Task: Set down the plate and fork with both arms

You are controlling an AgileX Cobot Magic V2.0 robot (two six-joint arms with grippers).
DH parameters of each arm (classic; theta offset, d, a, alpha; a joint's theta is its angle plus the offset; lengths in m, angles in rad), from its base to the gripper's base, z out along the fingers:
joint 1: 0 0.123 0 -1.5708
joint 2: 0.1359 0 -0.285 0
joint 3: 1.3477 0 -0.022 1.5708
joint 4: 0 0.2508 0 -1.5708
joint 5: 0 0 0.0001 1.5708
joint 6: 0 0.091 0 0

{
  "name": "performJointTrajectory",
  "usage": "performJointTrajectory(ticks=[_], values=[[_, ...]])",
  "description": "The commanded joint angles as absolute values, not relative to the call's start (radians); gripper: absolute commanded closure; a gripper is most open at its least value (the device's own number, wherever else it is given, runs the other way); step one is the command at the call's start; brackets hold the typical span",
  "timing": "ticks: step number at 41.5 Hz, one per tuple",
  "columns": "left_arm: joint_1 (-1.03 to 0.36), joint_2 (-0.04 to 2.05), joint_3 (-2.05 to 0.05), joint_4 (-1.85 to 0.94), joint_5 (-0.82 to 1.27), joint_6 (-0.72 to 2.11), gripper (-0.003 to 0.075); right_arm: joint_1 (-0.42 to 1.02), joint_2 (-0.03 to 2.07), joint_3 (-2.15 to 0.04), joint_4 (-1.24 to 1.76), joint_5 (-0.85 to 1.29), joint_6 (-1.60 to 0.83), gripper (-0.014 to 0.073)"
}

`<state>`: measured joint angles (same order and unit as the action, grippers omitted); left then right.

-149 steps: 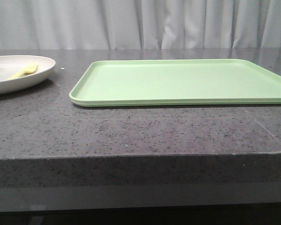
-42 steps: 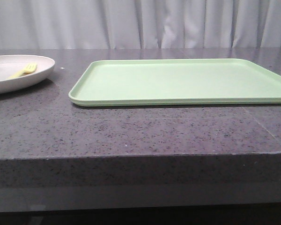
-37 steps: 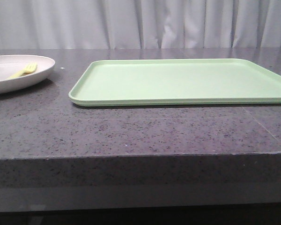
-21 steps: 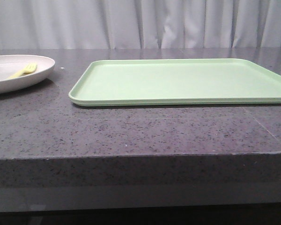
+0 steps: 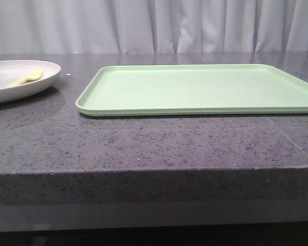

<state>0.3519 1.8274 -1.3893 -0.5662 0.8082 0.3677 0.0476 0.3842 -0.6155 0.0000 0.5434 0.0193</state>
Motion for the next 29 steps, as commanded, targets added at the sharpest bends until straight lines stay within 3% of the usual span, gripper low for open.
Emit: performJointTrajectory(ticks=[1,29], values=[[0.345,1.788,-1.415,-0.588,0.796,0.367,0.0738,0.043,0.398,-0.648,-0.010,0.461,0.013,0.0041],[0.345,1.612,-1.415,-0.740,0.823,0.367,0.0738,0.043,0.398,-0.648,-0.010,0.461,0.013,0.0041]])
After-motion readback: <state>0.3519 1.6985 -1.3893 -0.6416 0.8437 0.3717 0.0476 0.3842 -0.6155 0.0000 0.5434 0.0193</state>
